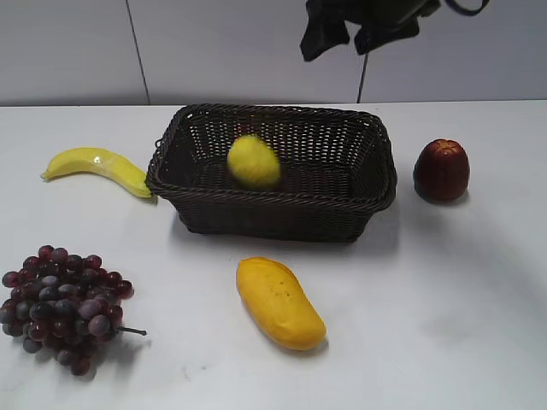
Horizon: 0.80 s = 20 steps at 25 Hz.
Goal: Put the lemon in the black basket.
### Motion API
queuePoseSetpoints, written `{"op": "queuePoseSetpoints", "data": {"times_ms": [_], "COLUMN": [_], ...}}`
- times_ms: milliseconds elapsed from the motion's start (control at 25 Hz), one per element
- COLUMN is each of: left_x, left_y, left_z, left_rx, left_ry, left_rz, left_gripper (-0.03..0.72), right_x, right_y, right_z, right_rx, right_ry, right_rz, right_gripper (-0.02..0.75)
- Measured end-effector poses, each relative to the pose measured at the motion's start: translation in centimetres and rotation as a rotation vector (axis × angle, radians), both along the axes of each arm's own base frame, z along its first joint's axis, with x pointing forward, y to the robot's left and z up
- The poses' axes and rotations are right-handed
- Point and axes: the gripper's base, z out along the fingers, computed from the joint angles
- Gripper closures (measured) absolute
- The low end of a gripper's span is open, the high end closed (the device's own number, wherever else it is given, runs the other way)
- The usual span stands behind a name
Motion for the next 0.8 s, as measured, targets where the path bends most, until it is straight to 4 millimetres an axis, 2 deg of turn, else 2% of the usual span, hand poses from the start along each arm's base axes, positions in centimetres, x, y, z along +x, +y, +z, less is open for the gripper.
{"op": "queuePoseSetpoints", "data": {"times_ms": [200, 480, 640, 800], "left_x": [0.0, 0.0, 0.0, 0.0], "left_y": [0.0, 0.0, 0.0, 0.0], "left_z": [0.0, 0.0, 0.0, 0.0], "left_rx": [0.000, 0.000, 0.000, 0.000], "left_ry": [0.000, 0.000, 0.000, 0.000], "left_rz": [0.000, 0.000, 0.000, 0.000], "left_gripper": [0.453, 0.453, 0.453, 0.453], "right_x": [-0.9, -5.4, -8.7, -13.4], "right_y": [-1.2, -4.8, -6.4, -8.4], "right_z": [4.3, 8.9, 10.2, 9.7], "right_rx": [-0.139, -0.338, -0.347, -0.355], "right_ry": [-0.062, -0.005, 0.002, 0.035], "right_rz": [0.049, -0.016, -0.045, -0.045], "right_gripper": [0.076, 0.101, 0.116, 0.141]}}
